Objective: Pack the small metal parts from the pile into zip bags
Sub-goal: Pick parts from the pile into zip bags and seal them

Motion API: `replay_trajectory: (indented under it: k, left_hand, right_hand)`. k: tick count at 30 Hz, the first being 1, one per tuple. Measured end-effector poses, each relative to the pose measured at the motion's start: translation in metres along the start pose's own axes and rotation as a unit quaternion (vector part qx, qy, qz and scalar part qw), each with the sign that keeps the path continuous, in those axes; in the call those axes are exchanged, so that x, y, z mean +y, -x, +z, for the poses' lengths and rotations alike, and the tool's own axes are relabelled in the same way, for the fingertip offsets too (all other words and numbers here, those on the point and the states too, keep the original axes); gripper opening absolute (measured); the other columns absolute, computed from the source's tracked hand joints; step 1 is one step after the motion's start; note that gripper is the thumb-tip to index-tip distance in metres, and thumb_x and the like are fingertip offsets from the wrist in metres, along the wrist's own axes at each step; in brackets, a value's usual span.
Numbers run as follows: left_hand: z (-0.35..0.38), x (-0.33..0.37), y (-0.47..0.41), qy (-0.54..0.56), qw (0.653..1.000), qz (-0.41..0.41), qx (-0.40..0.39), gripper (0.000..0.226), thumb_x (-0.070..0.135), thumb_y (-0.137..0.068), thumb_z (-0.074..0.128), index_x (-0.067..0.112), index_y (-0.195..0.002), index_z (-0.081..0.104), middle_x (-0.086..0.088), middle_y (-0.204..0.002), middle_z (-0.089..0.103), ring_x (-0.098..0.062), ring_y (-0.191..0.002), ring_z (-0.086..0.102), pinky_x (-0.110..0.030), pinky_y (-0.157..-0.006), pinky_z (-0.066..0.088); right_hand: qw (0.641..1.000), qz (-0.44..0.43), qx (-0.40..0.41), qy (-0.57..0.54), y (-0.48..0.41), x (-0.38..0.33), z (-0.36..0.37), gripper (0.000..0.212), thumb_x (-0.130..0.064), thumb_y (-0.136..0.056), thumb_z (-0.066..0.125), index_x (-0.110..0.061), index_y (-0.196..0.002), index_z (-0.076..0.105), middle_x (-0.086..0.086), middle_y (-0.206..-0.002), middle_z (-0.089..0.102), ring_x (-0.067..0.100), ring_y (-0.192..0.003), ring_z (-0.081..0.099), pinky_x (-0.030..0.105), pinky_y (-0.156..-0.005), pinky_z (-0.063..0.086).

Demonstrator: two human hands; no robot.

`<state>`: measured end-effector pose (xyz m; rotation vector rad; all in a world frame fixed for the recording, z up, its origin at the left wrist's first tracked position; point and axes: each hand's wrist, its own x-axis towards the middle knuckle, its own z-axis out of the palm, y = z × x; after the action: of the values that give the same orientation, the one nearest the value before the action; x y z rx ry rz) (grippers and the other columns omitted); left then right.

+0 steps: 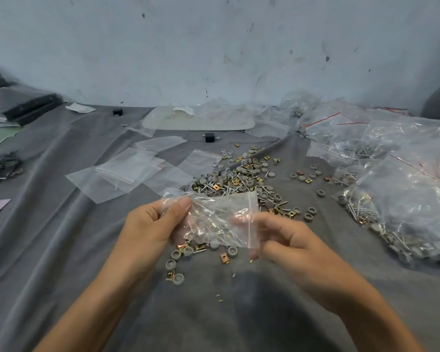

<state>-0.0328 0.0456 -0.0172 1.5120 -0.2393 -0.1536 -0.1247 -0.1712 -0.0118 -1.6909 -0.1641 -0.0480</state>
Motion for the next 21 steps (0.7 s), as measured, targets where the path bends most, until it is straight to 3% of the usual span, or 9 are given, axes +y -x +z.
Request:
replay_trajectory:
  k: [2, 5, 7, 9, 12, 14, 15, 17, 21]
  left_hand:
    - [0.001, 0.002, 0.001, 0.011, 1.0, -0.027, -0.002, 0.041, 0.047, -0.081, 0.07, 0.007, -0.074, 0.073, -0.015, -0.064, 0.059, -0.019, -0.054, 0.049, -0.025, -0.053, 0.044]
    - [0.001, 0.007, 0.004, -0.009, 0.998, -0.066, 0.002, 0.044, 0.052, -0.082, 0.066, 0.014, -0.061, 0.07, -0.01, -0.053, 0.054, -0.015, -0.042, 0.043, -0.018, -0.043, 0.038]
    - [0.002, 0.01, 0.007, -0.055, 0.994, -0.087, -0.026, 0.055, 0.056, -0.088, 0.058, 0.013, -0.056, 0.069, -0.006, -0.051, 0.057, -0.013, -0.04, 0.044, -0.017, -0.042, 0.038]
    - [0.004, 0.012, 0.01, -0.156, 0.983, -0.081, -0.051, 0.067, 0.065, -0.089, 0.048, 0.007, -0.065, 0.071, -0.004, -0.055, 0.064, -0.011, -0.045, 0.05, -0.017, -0.045, 0.041]
    - [0.0, 0.017, 0.016, -0.308, 0.951, 0.026, -0.009, 0.065, 0.082, -0.075, 0.042, 0.027, -0.092, 0.073, 0.02, -0.084, 0.072, 0.005, -0.07, 0.063, -0.008, -0.061, 0.044]
    - [0.002, 0.022, 0.025, -0.265, 0.957, 0.028, -0.115, 0.074, 0.092, -0.067, 0.05, 0.04, -0.118, 0.064, 0.03, -0.112, 0.068, 0.009, -0.102, 0.063, -0.009, -0.081, 0.049]
    - [0.007, 0.022, 0.031, -0.214, 0.957, 0.004, -0.195, 0.086, 0.093, -0.062, 0.056, 0.039, -0.129, 0.058, 0.026, -0.124, 0.065, 0.004, -0.114, 0.062, -0.018, -0.092, 0.051]
    - [0.018, 0.018, 0.042, -0.148, 0.944, -0.032, -0.294, 0.092, 0.081, -0.065, 0.071, 0.027, -0.138, 0.054, 0.009, -0.133, 0.065, -0.009, -0.124, 0.06, -0.032, -0.102, 0.048]
    - [0.029, 0.02, 0.047, -0.048, 0.957, -0.056, -0.282, 0.04, 0.031, -0.085, 0.075, 0.018, -0.122, 0.067, -0.006, -0.115, 0.074, -0.021, -0.112, 0.069, -0.03, -0.094, 0.054]
  right_hand:
    - [0.999, -0.03, 0.002, 0.025, 0.0, 0.0, -0.001, 0.037, -0.002, -0.089, 0.062, -0.028, -0.111, 0.077, -0.005, -0.107, 0.075, 0.014, -0.097, 0.069, 0.028, -0.085, 0.053]
    - [0.995, -0.07, 0.073, 0.005, -0.002, 0.001, -0.008, 0.01, -0.026, -0.089, 0.075, -0.022, -0.097, 0.078, -0.01, -0.086, 0.074, 0.0, -0.081, 0.065, 0.013, -0.075, 0.049]
    - [0.988, -0.091, 0.128, -0.006, -0.003, 0.0, -0.015, 0.018, -0.036, -0.086, 0.074, -0.02, -0.092, 0.078, -0.003, -0.082, 0.074, 0.006, -0.076, 0.065, 0.016, -0.073, 0.05]
    - [0.982, -0.104, 0.154, -0.033, -0.001, -0.004, -0.02, 0.025, -0.039, -0.086, 0.069, -0.016, -0.09, 0.076, 0.007, -0.085, 0.073, 0.014, -0.076, 0.066, 0.022, -0.072, 0.054]
    - [0.99, -0.095, 0.105, -0.001, 0.005, -0.011, -0.024, 0.027, -0.037, -0.09, 0.074, -0.012, -0.083, 0.072, 0.01, -0.08, 0.07, 0.014, -0.074, 0.063, 0.021, -0.072, 0.052]
    - [0.997, -0.069, 0.041, 0.019, 0.01, -0.014, -0.018, 0.03, -0.039, -0.086, 0.074, -0.01, -0.079, 0.069, 0.009, -0.072, 0.065, 0.011, -0.069, 0.058, 0.018, -0.066, 0.047]
    - [0.998, -0.056, 0.013, 0.013, 0.012, -0.015, -0.013, 0.03, -0.04, -0.084, 0.072, -0.011, -0.077, 0.069, 0.006, -0.069, 0.063, 0.009, -0.067, 0.055, 0.018, -0.063, 0.044]
    - [0.999, -0.04, -0.028, 0.0, 0.013, -0.017, -0.004, 0.026, -0.038, -0.084, 0.074, -0.014, -0.076, 0.07, 0.003, -0.068, 0.062, 0.009, -0.066, 0.053, 0.021, -0.061, 0.042]
    - [0.998, -0.041, -0.045, -0.028, 0.013, -0.019, 0.003, 0.014, -0.028, -0.088, 0.073, -0.015, -0.081, 0.072, 0.003, -0.074, 0.068, 0.011, -0.07, 0.059, 0.022, -0.064, 0.046]
